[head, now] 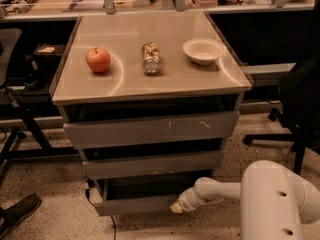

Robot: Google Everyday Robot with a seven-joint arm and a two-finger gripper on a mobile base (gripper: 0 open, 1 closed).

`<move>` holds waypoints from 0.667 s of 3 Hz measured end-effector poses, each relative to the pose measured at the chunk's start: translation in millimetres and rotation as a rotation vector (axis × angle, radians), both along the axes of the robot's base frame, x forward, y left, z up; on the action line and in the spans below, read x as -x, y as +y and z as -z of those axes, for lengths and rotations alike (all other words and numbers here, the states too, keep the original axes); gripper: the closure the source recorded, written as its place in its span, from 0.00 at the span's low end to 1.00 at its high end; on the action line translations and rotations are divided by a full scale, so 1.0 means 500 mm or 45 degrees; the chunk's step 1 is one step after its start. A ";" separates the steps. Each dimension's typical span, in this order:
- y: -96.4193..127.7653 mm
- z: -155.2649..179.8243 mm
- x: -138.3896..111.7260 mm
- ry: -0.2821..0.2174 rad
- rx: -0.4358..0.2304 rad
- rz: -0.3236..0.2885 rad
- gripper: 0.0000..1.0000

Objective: Close bottom drawer

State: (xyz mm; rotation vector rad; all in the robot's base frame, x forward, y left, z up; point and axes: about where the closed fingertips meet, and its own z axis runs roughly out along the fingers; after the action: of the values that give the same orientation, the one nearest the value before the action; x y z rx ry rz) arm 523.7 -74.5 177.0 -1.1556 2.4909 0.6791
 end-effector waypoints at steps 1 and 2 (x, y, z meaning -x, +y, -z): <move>0.000 0.000 0.000 0.000 0.000 0.000 0.81; 0.000 0.000 0.000 0.000 0.000 0.000 0.59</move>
Offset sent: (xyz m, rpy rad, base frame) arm 0.0001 0.0000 0.0000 0.0000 -0.0002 -0.0001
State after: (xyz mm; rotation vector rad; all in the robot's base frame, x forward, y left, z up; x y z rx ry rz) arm 523.9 -74.5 177.0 -1.1555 2.4908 0.6789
